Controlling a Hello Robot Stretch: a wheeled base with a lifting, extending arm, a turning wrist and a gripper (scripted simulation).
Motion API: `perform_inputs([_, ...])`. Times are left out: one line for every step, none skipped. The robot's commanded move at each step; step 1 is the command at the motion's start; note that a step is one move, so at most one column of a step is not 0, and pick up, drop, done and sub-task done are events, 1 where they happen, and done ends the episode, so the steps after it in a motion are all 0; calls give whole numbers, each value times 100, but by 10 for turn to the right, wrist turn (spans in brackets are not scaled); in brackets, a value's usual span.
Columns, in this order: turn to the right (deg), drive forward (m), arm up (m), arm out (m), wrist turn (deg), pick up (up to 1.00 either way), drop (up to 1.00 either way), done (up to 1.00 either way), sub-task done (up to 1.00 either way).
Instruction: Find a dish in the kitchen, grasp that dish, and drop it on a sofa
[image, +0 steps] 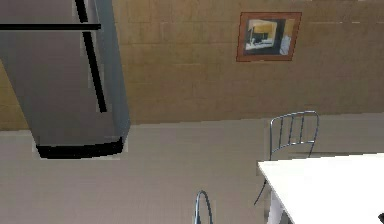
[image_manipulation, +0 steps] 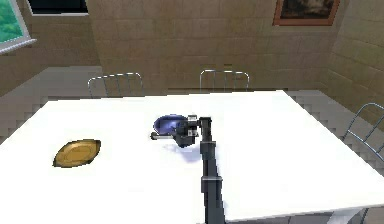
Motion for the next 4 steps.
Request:
perform_inputs([0,0,0,0,0,100,0,0,0])
perform_inputs([0,0,10,0,0,0,0,0,0])
perform_inputs([0,0,16,0,0,0,0,0,0])
perform_inputs([0,0,0,0,-450,0,0,0,0])
